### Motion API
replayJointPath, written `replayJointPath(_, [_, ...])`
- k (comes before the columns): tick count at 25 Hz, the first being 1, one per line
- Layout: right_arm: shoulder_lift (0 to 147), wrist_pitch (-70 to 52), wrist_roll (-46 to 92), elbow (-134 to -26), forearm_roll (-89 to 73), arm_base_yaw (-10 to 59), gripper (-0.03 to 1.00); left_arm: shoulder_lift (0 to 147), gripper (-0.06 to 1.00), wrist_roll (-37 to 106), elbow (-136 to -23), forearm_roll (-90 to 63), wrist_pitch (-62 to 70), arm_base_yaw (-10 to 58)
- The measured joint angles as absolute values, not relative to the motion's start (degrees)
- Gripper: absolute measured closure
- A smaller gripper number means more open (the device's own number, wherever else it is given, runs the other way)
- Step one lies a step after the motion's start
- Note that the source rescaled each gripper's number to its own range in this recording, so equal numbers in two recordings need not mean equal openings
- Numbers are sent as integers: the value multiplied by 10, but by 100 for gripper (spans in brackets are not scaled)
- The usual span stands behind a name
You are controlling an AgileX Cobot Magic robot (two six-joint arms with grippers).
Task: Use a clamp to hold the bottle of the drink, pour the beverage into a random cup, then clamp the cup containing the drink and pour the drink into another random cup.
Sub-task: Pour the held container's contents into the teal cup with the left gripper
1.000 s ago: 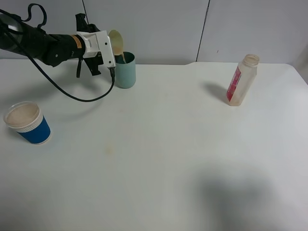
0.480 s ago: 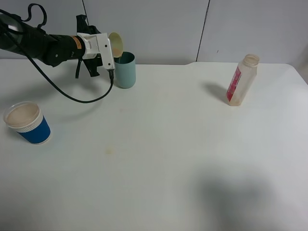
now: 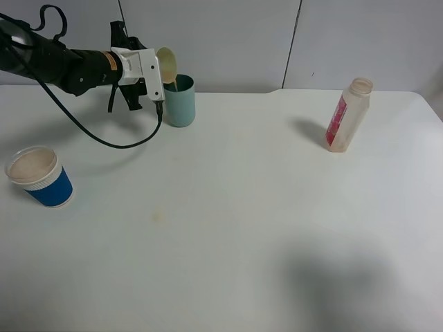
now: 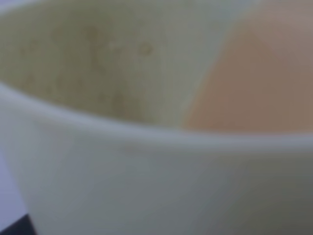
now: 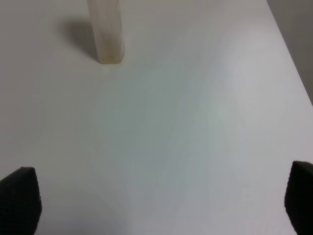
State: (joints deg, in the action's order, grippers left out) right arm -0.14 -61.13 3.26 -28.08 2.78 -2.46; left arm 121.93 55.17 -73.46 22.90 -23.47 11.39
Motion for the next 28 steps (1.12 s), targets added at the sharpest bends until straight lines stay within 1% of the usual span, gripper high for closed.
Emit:
replayJointPath(11, [-1, -611, 33, -281, 28, -25, -3, 1215, 91, 561, -735, 230, -230, 114])
replayJointPath(17, [-1, -611, 33, -281, 28, -25, -3, 1213, 91, 563, -777, 222, -197, 114])
replayJointPath(28, [-1, -611, 33, -281, 28, -25, -3, 1210, 91, 576, -785, 218, -174, 114])
